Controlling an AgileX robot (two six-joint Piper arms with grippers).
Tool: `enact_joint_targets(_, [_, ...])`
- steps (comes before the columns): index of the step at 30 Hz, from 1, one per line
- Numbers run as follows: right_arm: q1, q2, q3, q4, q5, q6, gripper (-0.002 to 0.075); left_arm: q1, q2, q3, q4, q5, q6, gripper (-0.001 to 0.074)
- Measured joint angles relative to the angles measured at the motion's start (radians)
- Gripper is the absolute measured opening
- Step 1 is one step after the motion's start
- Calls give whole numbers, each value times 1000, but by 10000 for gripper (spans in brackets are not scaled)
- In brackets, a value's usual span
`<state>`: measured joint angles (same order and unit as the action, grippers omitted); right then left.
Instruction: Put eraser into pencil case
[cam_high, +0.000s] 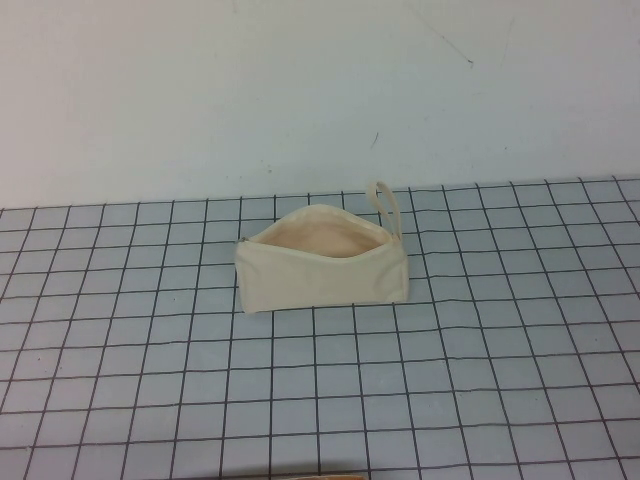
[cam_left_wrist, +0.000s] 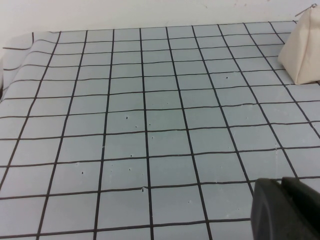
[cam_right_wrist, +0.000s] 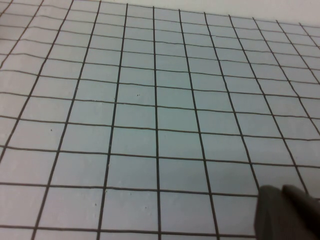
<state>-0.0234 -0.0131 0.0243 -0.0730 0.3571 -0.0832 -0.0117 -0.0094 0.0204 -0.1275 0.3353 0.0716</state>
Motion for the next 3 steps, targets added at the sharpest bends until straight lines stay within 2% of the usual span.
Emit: enact_joint_targets(3, [0,0,0,0,0,0,1,0,0,0,0,0,0,-2])
